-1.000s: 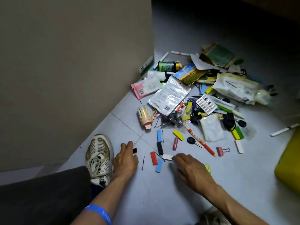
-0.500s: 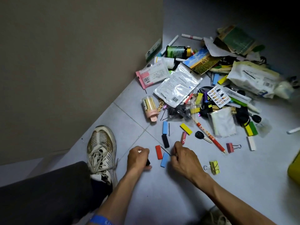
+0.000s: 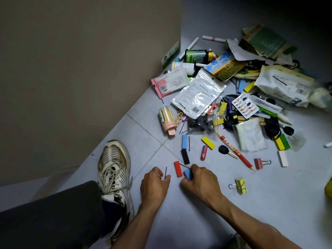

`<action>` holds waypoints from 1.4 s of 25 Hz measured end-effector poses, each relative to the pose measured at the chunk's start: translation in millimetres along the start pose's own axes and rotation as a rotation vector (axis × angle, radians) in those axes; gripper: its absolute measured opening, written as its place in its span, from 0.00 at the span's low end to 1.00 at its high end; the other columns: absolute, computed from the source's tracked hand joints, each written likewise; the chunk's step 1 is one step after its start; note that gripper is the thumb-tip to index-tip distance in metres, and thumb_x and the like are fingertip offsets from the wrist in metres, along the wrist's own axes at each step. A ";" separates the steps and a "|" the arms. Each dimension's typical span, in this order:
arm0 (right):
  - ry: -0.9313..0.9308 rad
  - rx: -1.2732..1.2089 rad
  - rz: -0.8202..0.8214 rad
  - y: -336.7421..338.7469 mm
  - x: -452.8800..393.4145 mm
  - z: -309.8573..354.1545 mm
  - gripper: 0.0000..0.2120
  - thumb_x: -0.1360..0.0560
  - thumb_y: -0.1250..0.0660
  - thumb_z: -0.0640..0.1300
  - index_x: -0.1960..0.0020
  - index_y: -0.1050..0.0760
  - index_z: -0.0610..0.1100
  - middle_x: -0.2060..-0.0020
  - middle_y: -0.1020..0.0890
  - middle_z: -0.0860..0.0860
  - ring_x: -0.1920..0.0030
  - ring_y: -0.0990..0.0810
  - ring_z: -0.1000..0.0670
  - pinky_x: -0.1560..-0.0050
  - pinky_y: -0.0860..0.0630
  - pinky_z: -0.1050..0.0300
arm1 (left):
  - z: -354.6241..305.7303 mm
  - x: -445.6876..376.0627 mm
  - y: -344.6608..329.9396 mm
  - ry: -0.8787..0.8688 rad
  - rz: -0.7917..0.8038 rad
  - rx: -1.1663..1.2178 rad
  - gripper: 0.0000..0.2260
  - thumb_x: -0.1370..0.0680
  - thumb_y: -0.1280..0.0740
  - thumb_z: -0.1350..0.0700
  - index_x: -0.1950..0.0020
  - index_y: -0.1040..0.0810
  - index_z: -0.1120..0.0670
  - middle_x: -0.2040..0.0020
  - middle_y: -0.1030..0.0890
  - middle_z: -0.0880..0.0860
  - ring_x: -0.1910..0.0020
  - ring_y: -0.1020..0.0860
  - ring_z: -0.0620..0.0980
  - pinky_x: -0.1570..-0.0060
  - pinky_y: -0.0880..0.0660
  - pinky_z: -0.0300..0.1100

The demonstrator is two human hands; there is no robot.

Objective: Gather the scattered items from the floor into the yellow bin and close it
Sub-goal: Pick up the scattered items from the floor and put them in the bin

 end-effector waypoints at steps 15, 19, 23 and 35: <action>-0.131 -0.818 0.109 6.2 -7.9 -14.1 0.10 0.27 0.38 0.38 0.65 0.26 0.48 0.68 0.21 0.51 0.68 0.23 0.50 0.66 0.25 0.56 | -11.0 -7.7 -2.7 -0.081 -0.010 -0.030 0.06 0.28 0.29 0.53 0.57 0.24 0.53 0.57 0.24 0.48 0.62 0.25 0.45 0.64 0.28 0.38; 0.216 0.138 -0.038 15.8 -5.6 13.7 0.07 0.20 0.40 0.46 0.45 0.25 0.47 0.53 0.20 0.50 0.59 0.20 0.48 0.60 0.22 0.53 | -1.1 2.6 -5.3 -0.038 -0.004 0.262 0.03 0.25 0.28 0.55 0.55 0.19 0.53 0.59 0.19 0.46 0.61 0.21 0.44 0.64 0.29 0.31; 0.318 0.387 -0.029 6.4 -1.7 27.4 0.07 0.21 0.41 0.37 0.46 0.25 0.39 0.54 0.23 0.43 0.65 0.21 0.41 0.70 0.31 0.51 | 12.9 17.9 -42.6 0.339 0.305 0.908 0.08 0.25 0.27 0.54 0.55 0.18 0.59 0.69 0.21 0.54 0.73 0.25 0.48 0.70 0.25 0.40; 0.164 0.218 -0.181 34.5 -19.6 17.9 0.12 0.21 0.43 0.53 0.50 0.31 0.45 0.55 0.21 0.48 0.61 0.20 0.42 0.65 0.28 0.52 | -40.0 -2.6 -17.4 0.018 0.009 0.101 0.14 0.26 0.30 0.40 0.55 0.21 0.51 0.56 0.19 0.48 0.60 0.22 0.47 0.62 0.29 0.38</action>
Point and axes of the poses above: each hand's wrist, its own x-axis away from the middle knuckle, its own y-axis out of the back of the hand, z = x × y, the point moved 10 cm from there along -x, towards the middle knuckle
